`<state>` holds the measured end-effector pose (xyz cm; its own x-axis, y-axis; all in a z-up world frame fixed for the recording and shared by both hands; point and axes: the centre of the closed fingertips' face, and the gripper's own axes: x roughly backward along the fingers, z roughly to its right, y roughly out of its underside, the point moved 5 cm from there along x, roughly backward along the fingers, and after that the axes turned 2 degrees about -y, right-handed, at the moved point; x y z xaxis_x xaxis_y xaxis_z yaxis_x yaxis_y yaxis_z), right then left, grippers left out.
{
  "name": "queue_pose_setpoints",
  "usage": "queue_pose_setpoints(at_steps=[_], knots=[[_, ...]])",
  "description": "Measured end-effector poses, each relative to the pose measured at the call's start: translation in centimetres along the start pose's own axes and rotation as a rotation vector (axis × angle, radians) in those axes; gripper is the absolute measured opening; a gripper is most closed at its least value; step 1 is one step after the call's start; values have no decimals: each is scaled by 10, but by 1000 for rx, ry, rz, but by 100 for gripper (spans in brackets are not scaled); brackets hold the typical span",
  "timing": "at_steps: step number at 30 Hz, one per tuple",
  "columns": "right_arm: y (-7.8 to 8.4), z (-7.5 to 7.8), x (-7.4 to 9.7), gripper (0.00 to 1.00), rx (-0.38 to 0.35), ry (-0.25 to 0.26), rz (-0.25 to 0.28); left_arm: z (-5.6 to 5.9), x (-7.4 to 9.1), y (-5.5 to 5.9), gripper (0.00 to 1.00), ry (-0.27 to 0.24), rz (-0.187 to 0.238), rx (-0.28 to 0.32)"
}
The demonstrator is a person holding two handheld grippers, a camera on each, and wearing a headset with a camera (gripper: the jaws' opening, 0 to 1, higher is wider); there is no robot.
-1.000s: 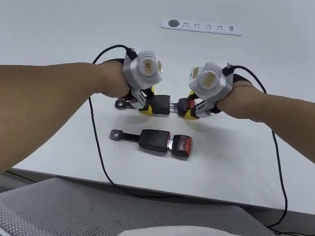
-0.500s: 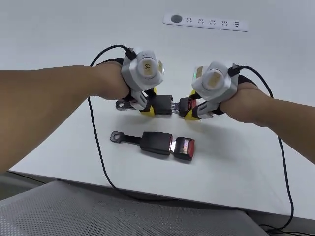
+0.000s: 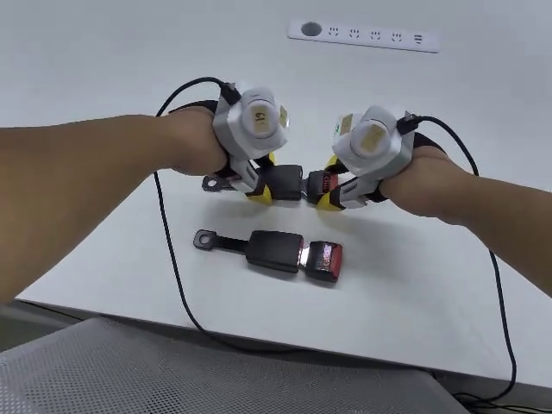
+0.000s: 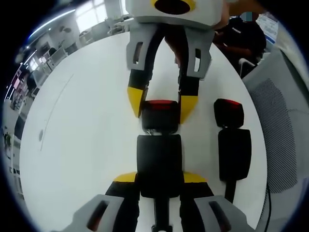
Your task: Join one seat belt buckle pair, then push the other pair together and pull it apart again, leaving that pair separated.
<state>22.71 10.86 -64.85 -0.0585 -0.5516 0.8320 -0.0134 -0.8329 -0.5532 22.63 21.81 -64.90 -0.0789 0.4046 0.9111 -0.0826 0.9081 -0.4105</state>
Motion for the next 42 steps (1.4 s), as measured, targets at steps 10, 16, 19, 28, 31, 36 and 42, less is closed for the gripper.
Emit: queue_pose_setpoints(at_steps=[10,16,19,28,31,36,42], knots=[[0,1,-1,32,6,7,-7,0,1,0,31,-1,7,5],[0,0,0,32,12,7,-12,2,2,-1,31,-2,6,8],[-1,-1,0,32,12,8,-16,2,2,0,31,-3,10,11],[3,0,2,32,16,13,-26,4,3,-1,31,0,12,12],[7,2,6,33,18,17,-32,5,4,-2,31,1,17,15],[11,0,11,33,17,26,-14,6,4,-3,31,1,15,12],[20,0,19,33,11,22,-20,1,2,0,32,3,19,12]])
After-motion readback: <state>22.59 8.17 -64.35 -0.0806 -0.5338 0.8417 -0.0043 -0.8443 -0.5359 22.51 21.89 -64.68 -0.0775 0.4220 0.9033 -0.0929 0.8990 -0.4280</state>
